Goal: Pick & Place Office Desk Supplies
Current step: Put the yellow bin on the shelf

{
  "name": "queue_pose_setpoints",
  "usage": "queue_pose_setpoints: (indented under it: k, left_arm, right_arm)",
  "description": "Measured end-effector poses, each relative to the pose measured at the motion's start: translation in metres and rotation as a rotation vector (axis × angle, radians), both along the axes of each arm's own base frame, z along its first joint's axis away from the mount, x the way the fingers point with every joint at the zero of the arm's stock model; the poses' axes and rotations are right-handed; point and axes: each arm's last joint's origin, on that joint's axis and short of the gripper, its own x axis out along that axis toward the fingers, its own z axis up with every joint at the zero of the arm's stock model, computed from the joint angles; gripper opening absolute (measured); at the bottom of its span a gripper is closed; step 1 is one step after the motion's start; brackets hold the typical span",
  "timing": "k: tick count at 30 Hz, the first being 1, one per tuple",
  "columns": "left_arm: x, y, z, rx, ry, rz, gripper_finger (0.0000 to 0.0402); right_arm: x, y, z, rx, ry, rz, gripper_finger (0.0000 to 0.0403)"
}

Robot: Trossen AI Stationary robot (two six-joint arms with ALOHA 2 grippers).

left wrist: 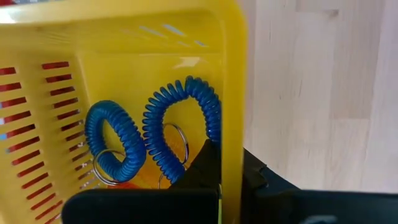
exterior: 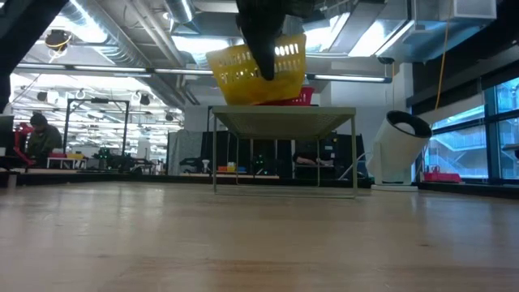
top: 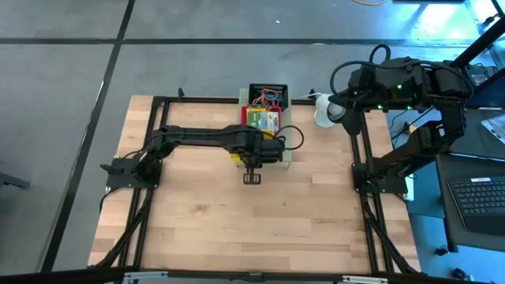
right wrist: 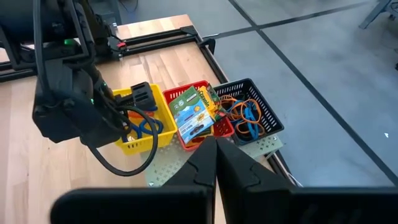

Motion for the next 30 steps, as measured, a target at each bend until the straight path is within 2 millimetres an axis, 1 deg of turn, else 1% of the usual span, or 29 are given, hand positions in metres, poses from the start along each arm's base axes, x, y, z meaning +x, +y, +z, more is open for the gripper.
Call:
queue_pose_setpoints:
  k: [9, 11, 17, 24, 30]
  left_arm:
    - [0.009, -0.001, -0.007, 0.002, -0.026, -0.045, 0.0003]
    - [0.009, -0.001, -0.009, 0.004, -0.010, -0.049, 0.0003]
    - [0.014, 0.005, -0.014, 0.003, -0.012, -0.047, 0.0003]
    - [0.015, 0.012, -0.015, 0.002, -0.009, -0.051, 0.0003]
    - [0.015, 0.014, -0.015, -0.018, -0.006, -0.068, 0.0003]
  right_arm:
    - [0.000, 0.001, 0.000, 0.024, -0.005, 0.015, 0.0007]
    - [0.000, 0.001, 0.000, 0.025, -0.005, 0.013, 0.0007]
    - [0.000, 0.001, 0.000, 0.026, -0.006, 0.012, 0.0007]
    - [0.000, 0.001, 0.000, 0.026, -0.006, 0.013, 0.0007]
    - [0.000, 0.001, 0.000, 0.023, -0.005, 0.014, 0.0007]
